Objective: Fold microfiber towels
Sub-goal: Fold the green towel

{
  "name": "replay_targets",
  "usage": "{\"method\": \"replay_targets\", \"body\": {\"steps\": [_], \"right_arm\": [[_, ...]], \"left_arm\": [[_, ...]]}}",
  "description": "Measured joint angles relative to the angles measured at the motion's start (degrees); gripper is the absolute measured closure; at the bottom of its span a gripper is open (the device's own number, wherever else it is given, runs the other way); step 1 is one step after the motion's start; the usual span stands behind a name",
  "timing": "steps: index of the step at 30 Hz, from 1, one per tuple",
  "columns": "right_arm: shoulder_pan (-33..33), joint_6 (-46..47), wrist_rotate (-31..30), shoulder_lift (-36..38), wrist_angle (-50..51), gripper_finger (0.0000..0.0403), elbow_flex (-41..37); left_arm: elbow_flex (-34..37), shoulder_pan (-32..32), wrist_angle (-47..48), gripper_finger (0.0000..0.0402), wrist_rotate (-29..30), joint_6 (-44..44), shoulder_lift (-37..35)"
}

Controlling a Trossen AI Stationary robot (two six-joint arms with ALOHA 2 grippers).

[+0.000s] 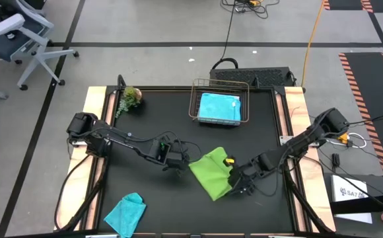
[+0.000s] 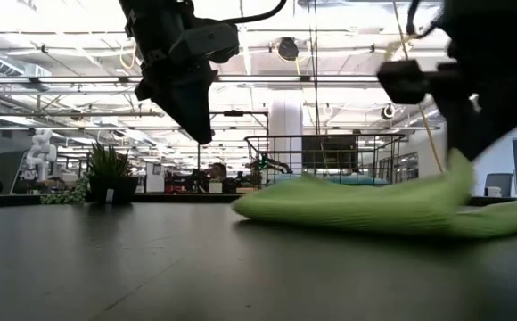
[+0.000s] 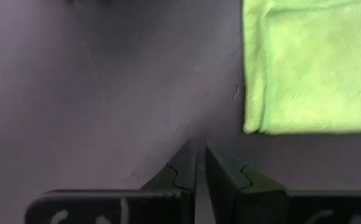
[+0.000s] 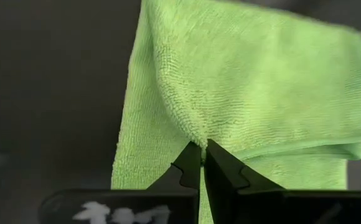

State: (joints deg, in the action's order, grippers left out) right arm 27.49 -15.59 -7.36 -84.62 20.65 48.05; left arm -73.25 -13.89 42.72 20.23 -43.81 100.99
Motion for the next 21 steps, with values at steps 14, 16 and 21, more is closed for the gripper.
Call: {"method": "replay_targets", "body": {"steps": [14, 16, 21], "right_arm": [[0.7, 10.8, -0.2, -0.2, 6.1, 0.0360, 0.0], [0.7, 13.7, -1.2, -0.1, 7.7, 0.0347, 0.0], [0.7, 23.8, -3.9, 0.2, 16.5, 0.0325, 2.0]], "left_arm": [[0.0, 0.0, -1.3, 0.0369, 1.1, -0.3, 0.0], [0.0, 0.0, -2.4, 0.0369, 1.5, 0.5, 0.0], [0.0, 0.2, -9.8, 0.0369, 2.3, 8.8, 0.0]]}}
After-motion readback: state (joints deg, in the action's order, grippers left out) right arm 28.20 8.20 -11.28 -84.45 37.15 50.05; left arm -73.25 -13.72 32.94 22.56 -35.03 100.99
